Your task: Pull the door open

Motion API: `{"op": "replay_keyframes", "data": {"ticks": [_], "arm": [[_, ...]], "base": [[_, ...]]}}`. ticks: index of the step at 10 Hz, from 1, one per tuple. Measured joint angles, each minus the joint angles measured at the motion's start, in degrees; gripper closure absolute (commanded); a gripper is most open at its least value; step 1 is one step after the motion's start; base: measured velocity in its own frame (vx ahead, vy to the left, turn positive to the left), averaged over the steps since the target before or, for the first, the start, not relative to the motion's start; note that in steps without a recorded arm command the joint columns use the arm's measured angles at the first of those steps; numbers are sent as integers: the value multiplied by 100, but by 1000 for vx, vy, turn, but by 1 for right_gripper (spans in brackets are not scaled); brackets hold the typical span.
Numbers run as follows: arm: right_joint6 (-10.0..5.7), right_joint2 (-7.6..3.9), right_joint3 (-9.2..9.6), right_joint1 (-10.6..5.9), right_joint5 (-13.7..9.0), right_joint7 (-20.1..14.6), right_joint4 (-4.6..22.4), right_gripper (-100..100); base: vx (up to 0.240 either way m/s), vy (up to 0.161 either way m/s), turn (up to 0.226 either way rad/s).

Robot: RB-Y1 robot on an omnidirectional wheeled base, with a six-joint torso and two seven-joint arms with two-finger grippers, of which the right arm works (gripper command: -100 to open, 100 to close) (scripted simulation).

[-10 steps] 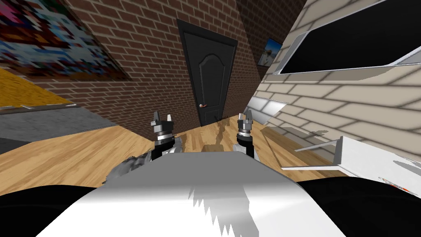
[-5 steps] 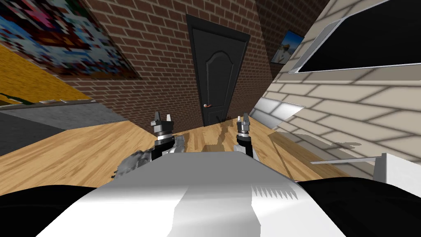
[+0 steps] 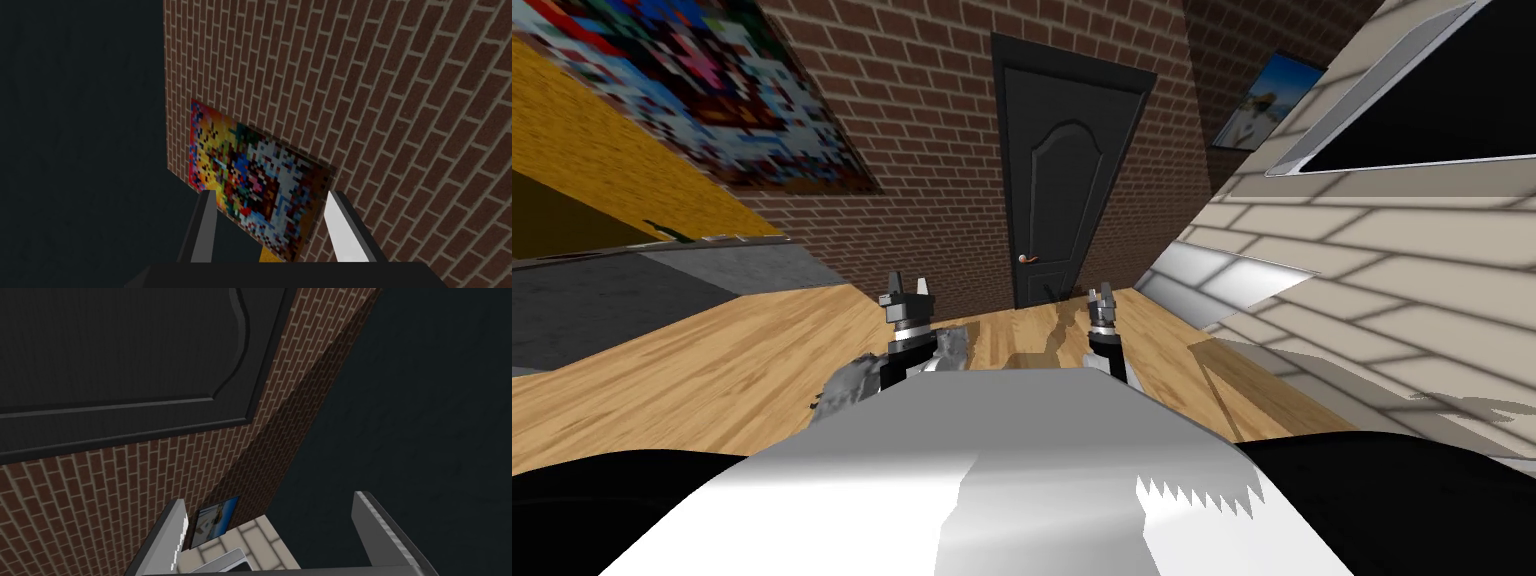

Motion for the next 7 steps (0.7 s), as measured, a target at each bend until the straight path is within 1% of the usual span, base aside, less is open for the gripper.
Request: {"op": "replay_keyframes", "data": {"ticks": [1, 2, 3, 4, 6, 7], "arm": [[-15, -52, -58, -39, -23, -40, 166, -100], [-37, -103, -123, -140, -45, -73, 397, -100], [-89, -178, -190, -121, -80, -130, 568, -100], [-101, -220, -241, -161, -99, -170, 730, -100], [-81, -295, -332, -233, -131, -224, 1030, -100], [-85, -325, -376, -250, -145, -251, 1165, -100]], "base": [[106, 29, 224], [100, 33, 235], [111, 22, 192], [118, 23, 185], [108, 26, 197], [69, 15, 68]]}}
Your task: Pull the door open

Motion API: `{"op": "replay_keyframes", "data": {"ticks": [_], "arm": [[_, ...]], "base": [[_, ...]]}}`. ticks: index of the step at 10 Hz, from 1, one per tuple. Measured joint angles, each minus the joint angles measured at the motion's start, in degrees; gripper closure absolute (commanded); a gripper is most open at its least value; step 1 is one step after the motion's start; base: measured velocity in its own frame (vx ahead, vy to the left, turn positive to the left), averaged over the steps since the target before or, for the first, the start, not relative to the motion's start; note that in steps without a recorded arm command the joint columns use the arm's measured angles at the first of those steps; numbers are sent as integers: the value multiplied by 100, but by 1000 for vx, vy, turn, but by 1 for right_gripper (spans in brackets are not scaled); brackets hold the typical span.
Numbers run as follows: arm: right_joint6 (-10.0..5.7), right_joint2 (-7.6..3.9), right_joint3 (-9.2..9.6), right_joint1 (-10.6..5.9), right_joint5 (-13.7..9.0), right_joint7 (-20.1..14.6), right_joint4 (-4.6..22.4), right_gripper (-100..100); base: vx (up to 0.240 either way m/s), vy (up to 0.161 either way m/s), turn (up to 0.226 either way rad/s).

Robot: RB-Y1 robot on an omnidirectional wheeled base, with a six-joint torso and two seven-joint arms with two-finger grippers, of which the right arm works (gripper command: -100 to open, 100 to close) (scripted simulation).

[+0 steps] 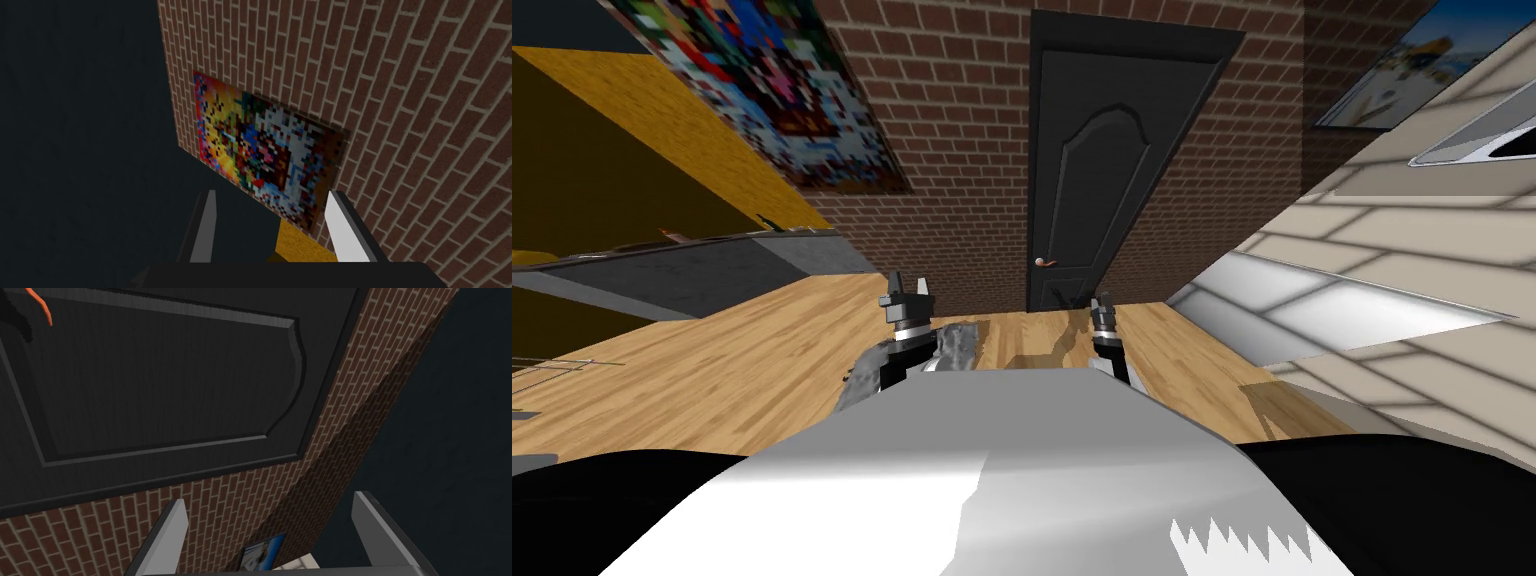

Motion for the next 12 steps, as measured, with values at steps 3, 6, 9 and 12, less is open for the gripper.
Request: {"op": "replay_keyframes", "data": {"ticks": [3, 6, 9, 12], "arm": [[-82, -94, -115, -117, -41, -68, 477, -100], [-133, -296, -322, -197, -133, -233, 987, -100], [-199, -383, -436, -310, -173, -302, 1477, -100], [-229, -483, -559, -353, -222, -388, 1840, -100]], "base": [[83, 21, 211], [106, 6, 132], [95, 8, 197], [69, 3, 119]]}}
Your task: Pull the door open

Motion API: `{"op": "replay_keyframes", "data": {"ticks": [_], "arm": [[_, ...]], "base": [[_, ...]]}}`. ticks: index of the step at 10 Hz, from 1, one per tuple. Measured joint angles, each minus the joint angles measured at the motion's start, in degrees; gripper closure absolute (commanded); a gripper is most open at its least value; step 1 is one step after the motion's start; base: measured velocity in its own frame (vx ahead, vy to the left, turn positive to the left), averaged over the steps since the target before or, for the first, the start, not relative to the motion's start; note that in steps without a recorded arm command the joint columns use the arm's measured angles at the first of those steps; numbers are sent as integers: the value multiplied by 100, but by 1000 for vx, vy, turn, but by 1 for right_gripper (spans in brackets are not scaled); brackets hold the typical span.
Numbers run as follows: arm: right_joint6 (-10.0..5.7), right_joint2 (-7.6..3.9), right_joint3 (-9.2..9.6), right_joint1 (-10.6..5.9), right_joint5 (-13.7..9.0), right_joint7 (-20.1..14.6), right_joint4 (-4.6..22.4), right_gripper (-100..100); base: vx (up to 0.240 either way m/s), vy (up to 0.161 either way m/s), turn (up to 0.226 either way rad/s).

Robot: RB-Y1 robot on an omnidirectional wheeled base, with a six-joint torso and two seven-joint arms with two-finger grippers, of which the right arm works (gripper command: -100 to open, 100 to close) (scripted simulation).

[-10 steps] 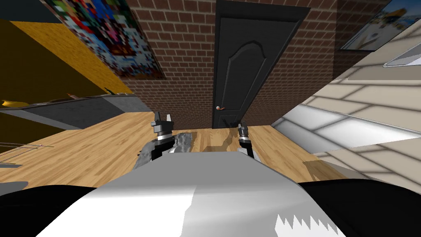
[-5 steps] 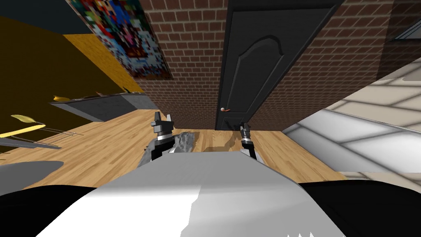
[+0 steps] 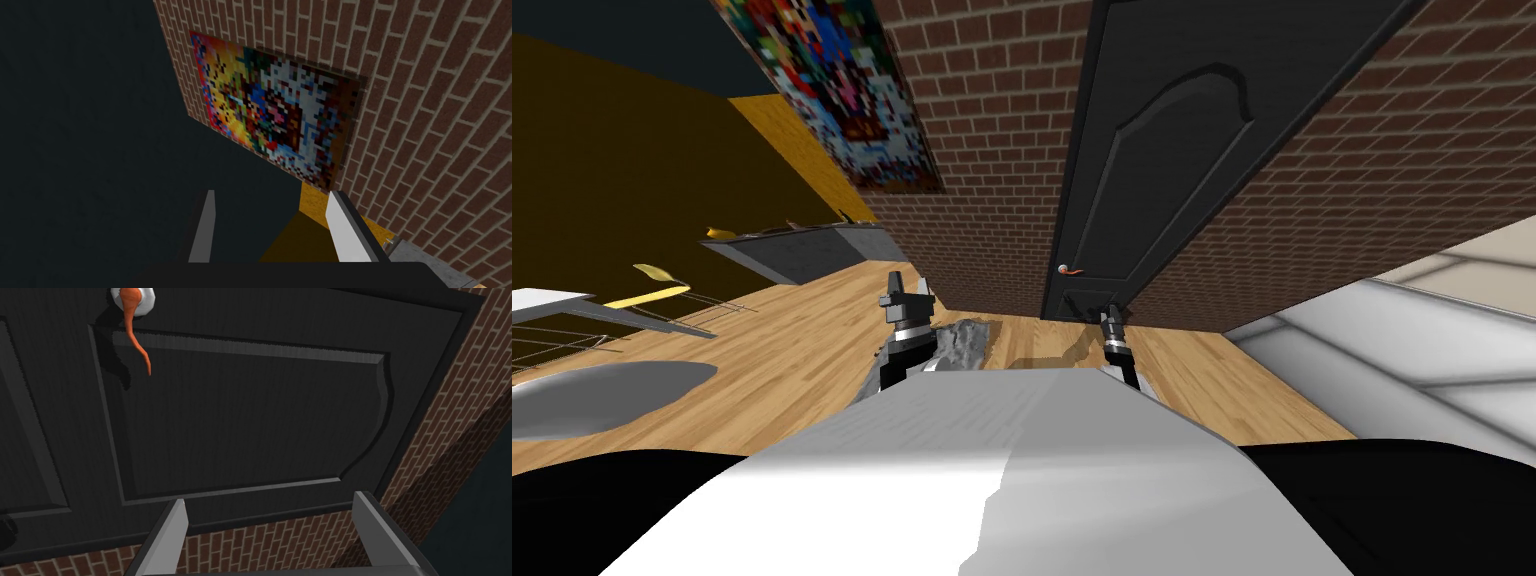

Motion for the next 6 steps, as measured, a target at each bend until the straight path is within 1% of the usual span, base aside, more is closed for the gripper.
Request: {"op": "replay_keyframes", "data": {"ticks": [1, 2, 3, 4, 5, 6], "arm": [[6, -45, -58, -76, -21, -26, 179, -100], [25, -125, -128, -74, -56, -88, 298, -100], [-7, -132, -149, -98, -61, -109, 418, -100], [-79, -173, -187, -137, -76, -137, 627, -100], [-91, -243, -249, -195, -103, -184, 810, -100], [-63, -294, -311, -206, -130, -229, 924, -100]], "base": [[122, -2, 274], [81, -10, 52], [57, -3, 86], [77, -5, 203], [109, -2, 255], [132, -6, 180]]}}
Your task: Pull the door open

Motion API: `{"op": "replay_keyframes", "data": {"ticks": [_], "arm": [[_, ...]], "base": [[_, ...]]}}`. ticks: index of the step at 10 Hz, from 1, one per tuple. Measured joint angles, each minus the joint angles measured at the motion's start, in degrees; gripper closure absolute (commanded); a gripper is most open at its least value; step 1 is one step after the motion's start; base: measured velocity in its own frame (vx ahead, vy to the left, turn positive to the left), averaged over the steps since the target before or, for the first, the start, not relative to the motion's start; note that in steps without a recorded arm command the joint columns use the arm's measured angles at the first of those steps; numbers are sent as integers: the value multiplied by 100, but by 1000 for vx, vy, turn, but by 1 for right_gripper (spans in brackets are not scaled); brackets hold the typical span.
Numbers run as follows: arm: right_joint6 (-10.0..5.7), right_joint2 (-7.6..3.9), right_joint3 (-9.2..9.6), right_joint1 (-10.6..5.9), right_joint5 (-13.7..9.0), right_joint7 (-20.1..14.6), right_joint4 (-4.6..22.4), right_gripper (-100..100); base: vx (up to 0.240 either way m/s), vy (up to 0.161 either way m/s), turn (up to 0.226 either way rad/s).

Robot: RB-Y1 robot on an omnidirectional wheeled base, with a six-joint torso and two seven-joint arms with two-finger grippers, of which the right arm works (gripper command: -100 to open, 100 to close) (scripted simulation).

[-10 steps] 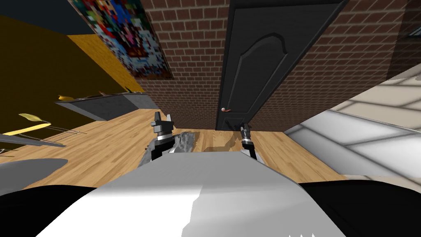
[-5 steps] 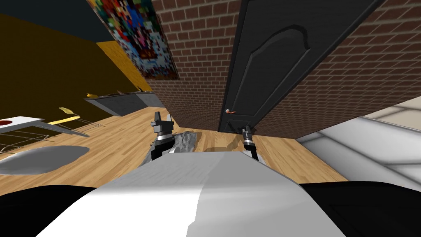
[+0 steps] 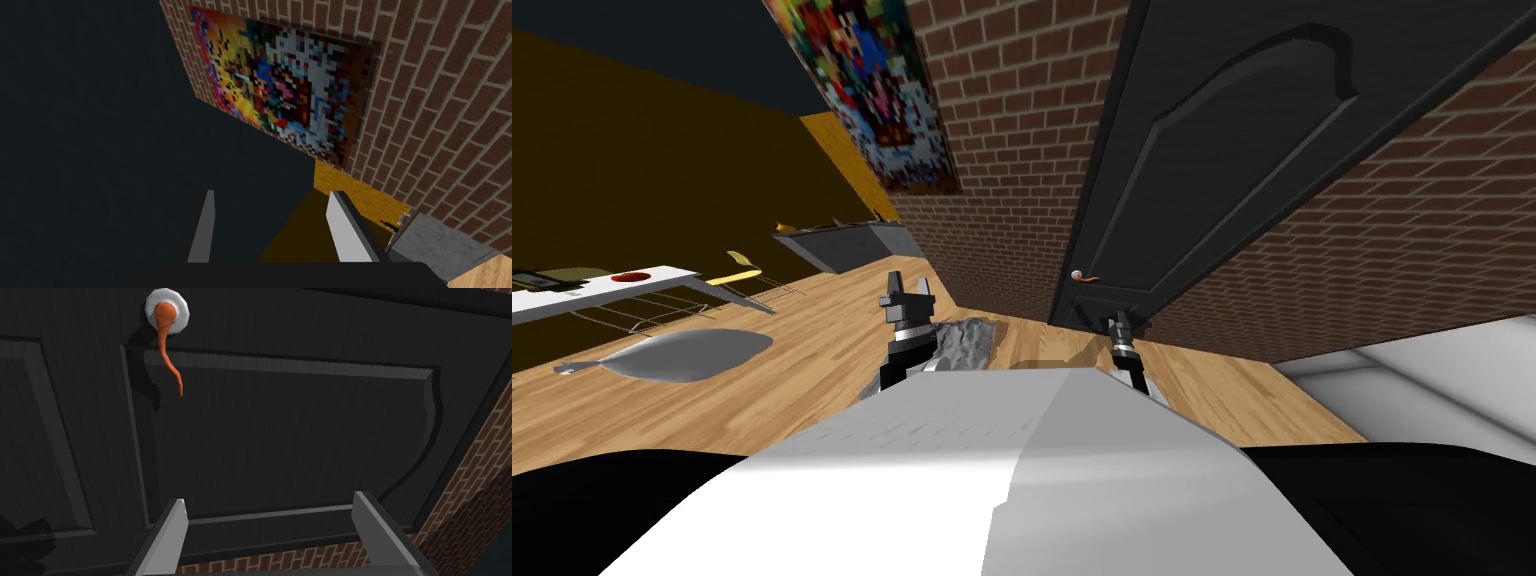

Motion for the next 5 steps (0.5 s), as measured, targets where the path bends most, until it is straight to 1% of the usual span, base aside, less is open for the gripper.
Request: {"op": "replay_keyframes", "data": {"ticks": [1, 2, 3, 4, 5], "arm": [[39, -29, -57, -11, -21, -29, 87, -100], [32, -49, -81, -44, -30, -45, 198, -100], [-13, -60, -111, -80, -37, -55, 363, -100], [-62, -97, -158, -126, -54, -81, 564, -100], [-79, -157, -216, -147, -81, -129, 723, -100]], "base": [[81, -9, 52], [58, -3, 128], [85, -10, 219], [109, -26, 194], [107, -21, 219]]}}
